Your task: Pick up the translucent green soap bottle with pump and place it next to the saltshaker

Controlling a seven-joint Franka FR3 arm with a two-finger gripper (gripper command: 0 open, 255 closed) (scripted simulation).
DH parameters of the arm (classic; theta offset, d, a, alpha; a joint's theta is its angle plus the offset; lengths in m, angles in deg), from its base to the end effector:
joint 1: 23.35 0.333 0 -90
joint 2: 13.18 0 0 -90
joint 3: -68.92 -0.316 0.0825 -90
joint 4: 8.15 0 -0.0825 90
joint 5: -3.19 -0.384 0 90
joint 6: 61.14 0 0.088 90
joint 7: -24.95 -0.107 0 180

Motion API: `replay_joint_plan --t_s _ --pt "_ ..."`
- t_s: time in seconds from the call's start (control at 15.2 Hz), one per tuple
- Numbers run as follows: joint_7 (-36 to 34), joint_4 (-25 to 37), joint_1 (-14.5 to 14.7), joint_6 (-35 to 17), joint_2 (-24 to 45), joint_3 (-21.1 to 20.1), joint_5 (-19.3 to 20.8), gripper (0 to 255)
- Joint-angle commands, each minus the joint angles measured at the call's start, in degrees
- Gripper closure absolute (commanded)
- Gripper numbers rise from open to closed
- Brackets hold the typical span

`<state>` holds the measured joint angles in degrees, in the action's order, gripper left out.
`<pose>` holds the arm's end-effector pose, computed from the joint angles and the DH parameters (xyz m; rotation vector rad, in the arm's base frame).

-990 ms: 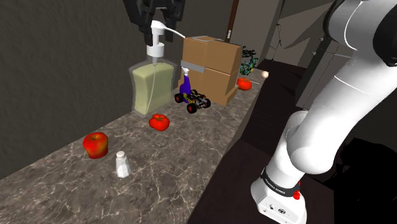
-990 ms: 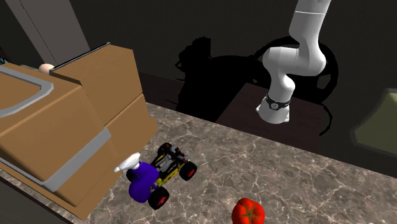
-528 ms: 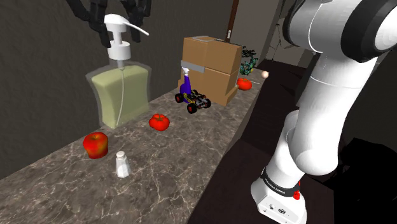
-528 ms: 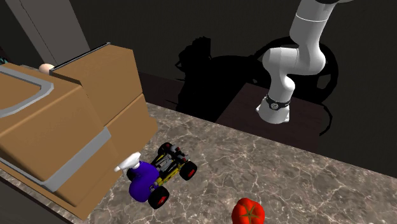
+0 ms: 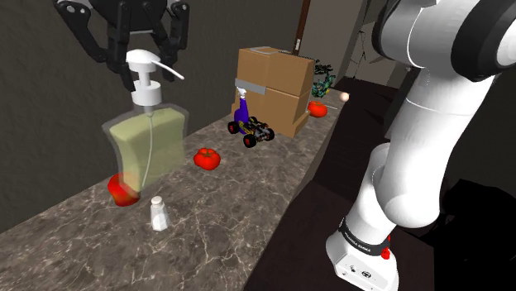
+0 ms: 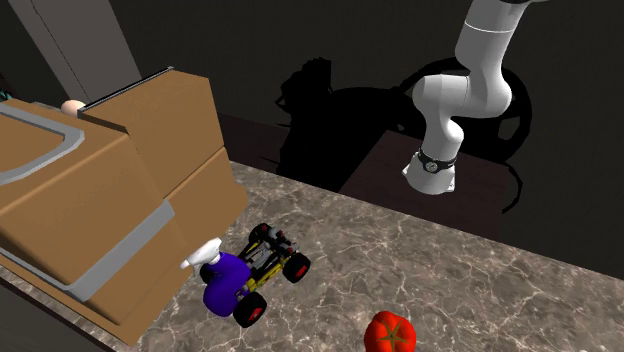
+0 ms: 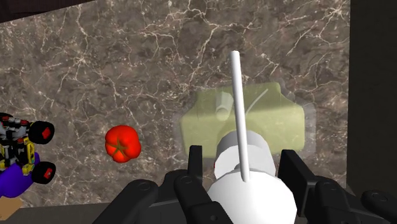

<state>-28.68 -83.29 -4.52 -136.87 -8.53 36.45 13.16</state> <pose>0.3713 0.4028 0.6851 3.0140 -0.1190 0.0970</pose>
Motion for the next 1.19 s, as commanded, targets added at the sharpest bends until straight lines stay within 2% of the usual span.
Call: replay_joint_plan --t_s 0.0,1.12 --pt "0.18 -3.1 -0.46 -2.22 -1.15 0.25 -0.69 255" --pt "0.44 -21.85 -1.77 -16.89 -6.14 1.33 -3.39 255"
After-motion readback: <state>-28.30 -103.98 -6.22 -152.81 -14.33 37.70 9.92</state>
